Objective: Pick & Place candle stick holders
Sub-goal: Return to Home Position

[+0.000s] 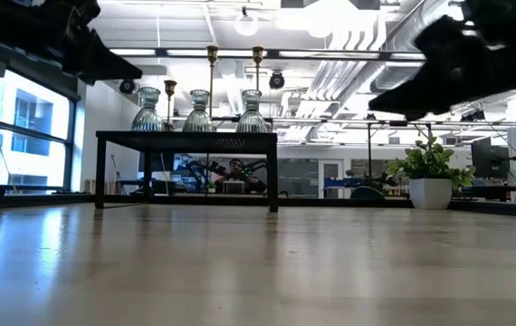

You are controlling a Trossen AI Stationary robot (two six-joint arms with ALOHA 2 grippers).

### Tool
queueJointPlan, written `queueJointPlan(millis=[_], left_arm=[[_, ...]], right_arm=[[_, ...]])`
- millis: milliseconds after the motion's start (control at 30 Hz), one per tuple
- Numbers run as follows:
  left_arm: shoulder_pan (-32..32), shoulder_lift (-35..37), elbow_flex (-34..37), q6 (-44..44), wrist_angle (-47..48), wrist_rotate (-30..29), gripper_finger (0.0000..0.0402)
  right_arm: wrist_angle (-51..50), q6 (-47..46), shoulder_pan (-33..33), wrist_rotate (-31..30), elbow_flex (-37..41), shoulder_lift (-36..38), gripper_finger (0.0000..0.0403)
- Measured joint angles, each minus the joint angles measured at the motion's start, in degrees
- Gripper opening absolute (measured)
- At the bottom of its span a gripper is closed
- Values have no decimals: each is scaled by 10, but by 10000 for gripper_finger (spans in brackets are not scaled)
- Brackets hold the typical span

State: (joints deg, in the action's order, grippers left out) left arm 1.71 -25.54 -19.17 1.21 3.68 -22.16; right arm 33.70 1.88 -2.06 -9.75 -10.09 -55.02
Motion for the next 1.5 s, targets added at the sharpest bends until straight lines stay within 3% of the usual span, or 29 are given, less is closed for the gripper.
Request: queueJointPlan(millis=[200,300,667,800,1300,1500], left_arm=[[-2,25,42,5,-57,22,2],[-2,47,66,5,-64,21,1],[-2,201,154,15,-64,20,1],[-2,255,175,16,-60,22,1],[-2,252,176,16,-65,48,1],[-2,251,176,-12,-55,51,1]], right_arm=[[-10,2,99,98,94,195,0],[-84,-3,142,133,94,277,0],[-270,12,232,133,95,545,0],[-276,-9,243,132,95,543,0],[-294,-20,242,109,95,544,0],[-308,-19,242,63,95,544,0]])
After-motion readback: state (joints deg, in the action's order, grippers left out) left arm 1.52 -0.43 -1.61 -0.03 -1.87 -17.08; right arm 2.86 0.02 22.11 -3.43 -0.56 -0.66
